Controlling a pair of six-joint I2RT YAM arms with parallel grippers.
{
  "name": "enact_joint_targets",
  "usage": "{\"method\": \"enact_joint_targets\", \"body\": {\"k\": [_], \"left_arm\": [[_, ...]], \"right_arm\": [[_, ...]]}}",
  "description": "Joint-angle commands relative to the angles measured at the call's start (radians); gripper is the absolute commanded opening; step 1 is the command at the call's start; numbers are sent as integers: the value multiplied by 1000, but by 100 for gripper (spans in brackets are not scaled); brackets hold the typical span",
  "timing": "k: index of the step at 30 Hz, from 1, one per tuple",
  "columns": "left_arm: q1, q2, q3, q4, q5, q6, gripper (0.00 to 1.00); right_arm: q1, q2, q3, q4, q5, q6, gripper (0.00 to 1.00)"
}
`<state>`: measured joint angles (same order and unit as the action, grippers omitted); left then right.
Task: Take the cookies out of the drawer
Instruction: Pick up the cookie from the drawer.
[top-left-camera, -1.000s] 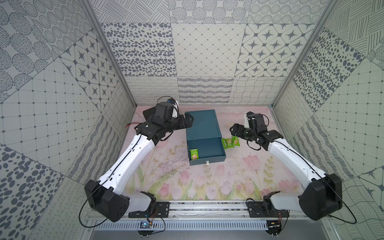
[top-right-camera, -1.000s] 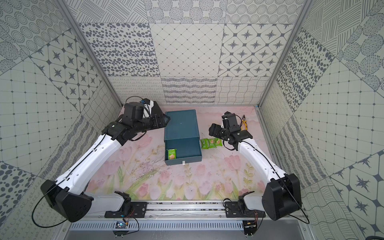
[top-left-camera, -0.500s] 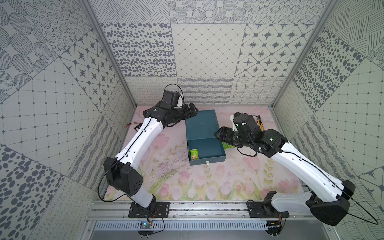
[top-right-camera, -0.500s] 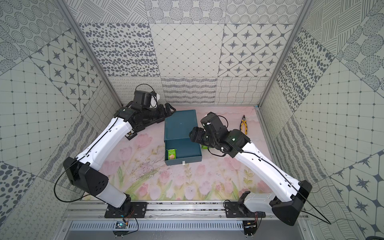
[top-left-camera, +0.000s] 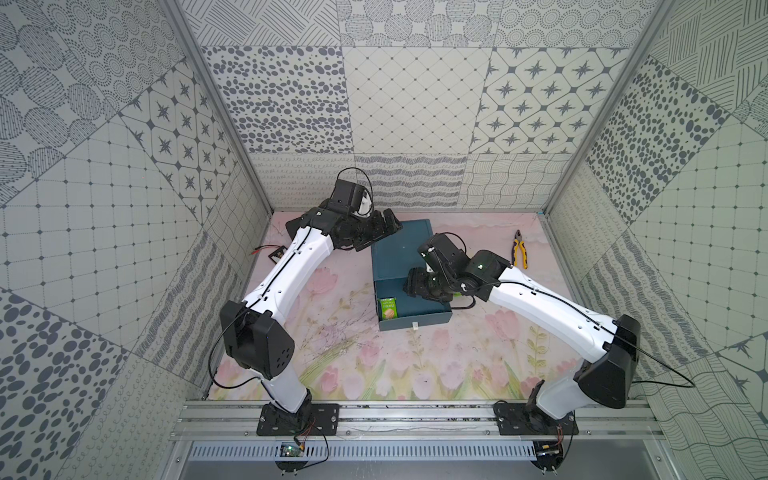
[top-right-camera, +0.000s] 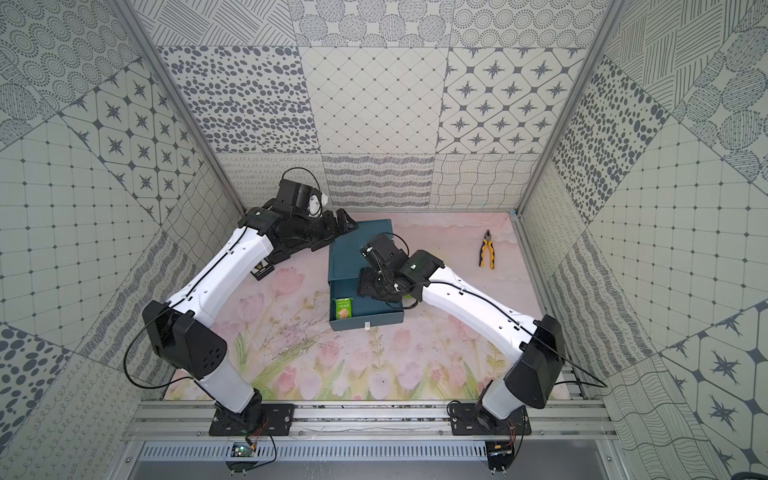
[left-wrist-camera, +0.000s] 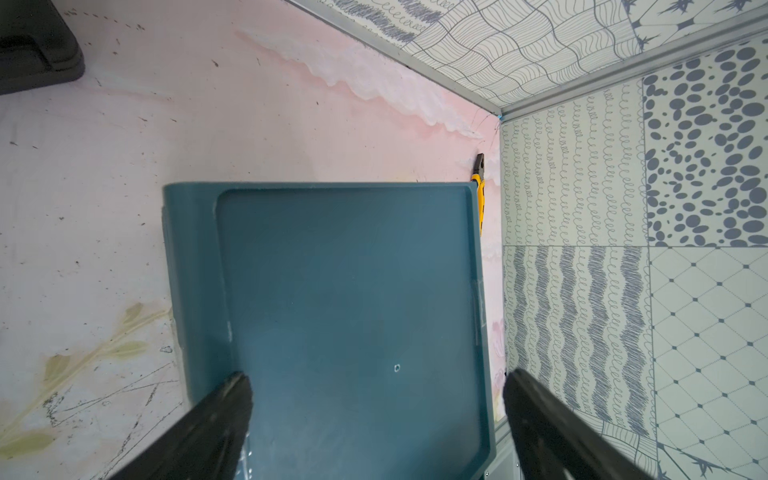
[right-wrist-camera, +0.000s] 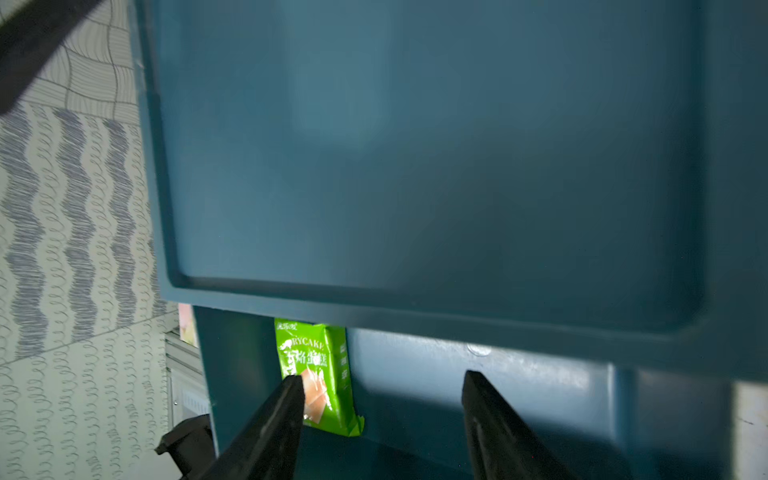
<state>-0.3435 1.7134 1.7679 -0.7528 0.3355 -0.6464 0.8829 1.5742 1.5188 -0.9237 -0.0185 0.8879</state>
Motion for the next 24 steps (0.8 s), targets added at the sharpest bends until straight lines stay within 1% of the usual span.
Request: {"method": "enact_joint_targets", "body": {"k": [1, 4, 8, 12, 17, 24], "left_arm": [[1, 2, 4, -108, 53, 27, 99], [0, -5, -18, -98, 71, 19, 99], [0, -12, -49, -72, 82, 7, 99], [0, -14, -61, -59, 90, 11, 98], [0, -17, -67, -59, 92, 10, 99], [1, -29, -73, -64, 87, 18, 99]], "right_arm": [[8, 30, 36, 27, -60, -41, 60], [20, 69, 54, 34, -101, -64, 59], [32, 109, 79, 34, -121, -78, 58], [45, 139, 93, 33, -126, -74, 57], [61, 160, 85, 34, -121, -67, 53], [74, 192, 104, 34, -122, -75, 41]]}}
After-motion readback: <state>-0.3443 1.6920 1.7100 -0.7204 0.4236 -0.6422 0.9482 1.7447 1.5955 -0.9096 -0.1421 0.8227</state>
